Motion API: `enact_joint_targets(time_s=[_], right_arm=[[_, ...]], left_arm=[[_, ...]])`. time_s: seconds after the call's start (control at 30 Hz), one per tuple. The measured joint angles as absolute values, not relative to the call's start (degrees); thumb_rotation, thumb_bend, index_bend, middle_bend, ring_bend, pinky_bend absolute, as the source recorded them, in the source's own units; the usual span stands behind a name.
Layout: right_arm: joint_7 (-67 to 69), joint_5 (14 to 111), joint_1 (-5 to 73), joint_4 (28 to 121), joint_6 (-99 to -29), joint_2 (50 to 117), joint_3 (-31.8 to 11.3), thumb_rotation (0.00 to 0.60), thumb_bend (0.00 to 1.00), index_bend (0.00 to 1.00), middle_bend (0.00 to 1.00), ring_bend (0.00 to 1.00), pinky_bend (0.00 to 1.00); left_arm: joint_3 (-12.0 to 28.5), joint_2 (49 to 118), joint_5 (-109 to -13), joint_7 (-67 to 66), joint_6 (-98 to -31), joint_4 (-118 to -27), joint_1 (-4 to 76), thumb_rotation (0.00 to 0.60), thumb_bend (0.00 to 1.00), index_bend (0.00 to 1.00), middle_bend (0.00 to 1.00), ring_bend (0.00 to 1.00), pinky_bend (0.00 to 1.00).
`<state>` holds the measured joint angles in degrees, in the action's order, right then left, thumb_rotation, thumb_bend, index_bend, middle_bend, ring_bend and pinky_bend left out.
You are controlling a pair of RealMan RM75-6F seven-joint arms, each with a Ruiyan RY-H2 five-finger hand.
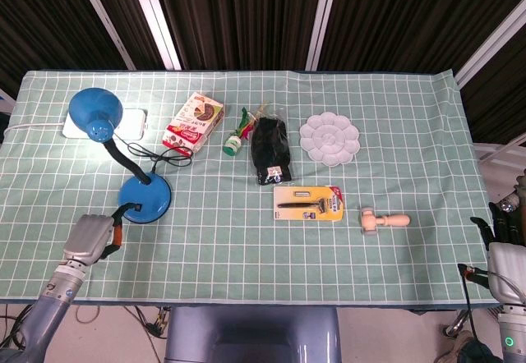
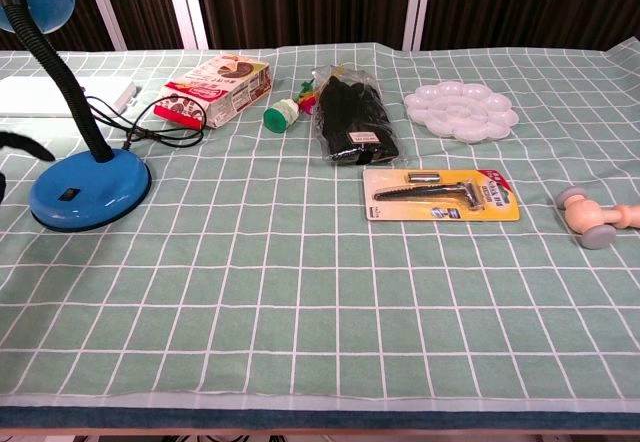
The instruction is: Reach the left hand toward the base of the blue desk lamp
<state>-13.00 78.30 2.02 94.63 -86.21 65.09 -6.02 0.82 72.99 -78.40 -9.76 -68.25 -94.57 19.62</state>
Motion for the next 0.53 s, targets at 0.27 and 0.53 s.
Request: enact_joint_targets(time_s=[0.27, 0.53], right_arm=[[-13.2, 78.5, 2.0, 94.6, -86.2, 65.1, -5.9, 0.6, 0.15, 0.23, 0.05, 0.07, 1.0], [-13.3, 78.7, 2.1, 94.6, -86.2, 65.1, -5.8, 0.6, 0.15, 0.23, 0.05, 0.07, 1.0]], left_arm=[[0.0, 65.0, -82.1, -18.5, -82.2, -105.7, 12.7, 0.6, 0.41, 0.12, 0.15, 0.09, 0.16], [-2.3, 61.0, -82.5, -15.7, -87.4, -107.6, 7.0, 0.6, 0.4, 0.12, 0.08, 0.01, 0.06]])
